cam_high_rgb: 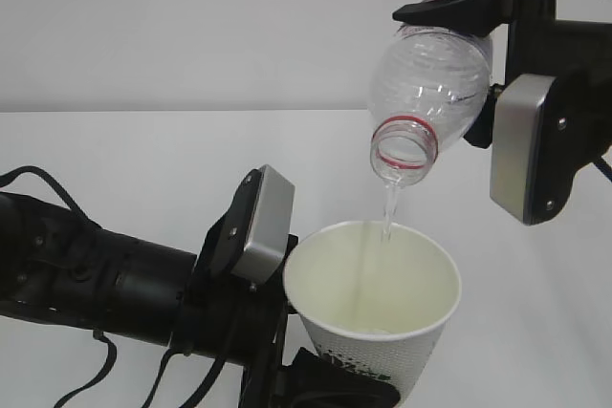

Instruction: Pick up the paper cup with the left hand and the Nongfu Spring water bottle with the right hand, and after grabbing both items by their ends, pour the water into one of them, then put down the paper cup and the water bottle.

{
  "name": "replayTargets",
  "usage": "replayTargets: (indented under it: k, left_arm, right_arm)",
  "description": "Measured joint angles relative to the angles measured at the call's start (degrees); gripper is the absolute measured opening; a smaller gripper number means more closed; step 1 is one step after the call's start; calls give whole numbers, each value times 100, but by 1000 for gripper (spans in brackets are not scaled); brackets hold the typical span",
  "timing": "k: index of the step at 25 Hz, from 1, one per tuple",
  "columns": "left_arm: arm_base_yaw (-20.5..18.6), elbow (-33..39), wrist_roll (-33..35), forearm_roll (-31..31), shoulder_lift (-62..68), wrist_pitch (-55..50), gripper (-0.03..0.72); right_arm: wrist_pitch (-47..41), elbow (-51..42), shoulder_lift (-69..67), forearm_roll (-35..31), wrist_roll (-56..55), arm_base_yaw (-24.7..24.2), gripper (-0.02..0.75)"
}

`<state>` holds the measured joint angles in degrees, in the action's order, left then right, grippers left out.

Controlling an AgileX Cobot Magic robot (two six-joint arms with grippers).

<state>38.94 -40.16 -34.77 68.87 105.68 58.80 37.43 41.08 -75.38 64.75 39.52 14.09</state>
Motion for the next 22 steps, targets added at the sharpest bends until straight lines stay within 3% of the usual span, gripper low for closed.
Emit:
replayTargets:
  k: [22]
  left_arm:
    - [0,0,0,0,0,-27,517]
  right_arm:
    - [0,0,0,0,3,0,485]
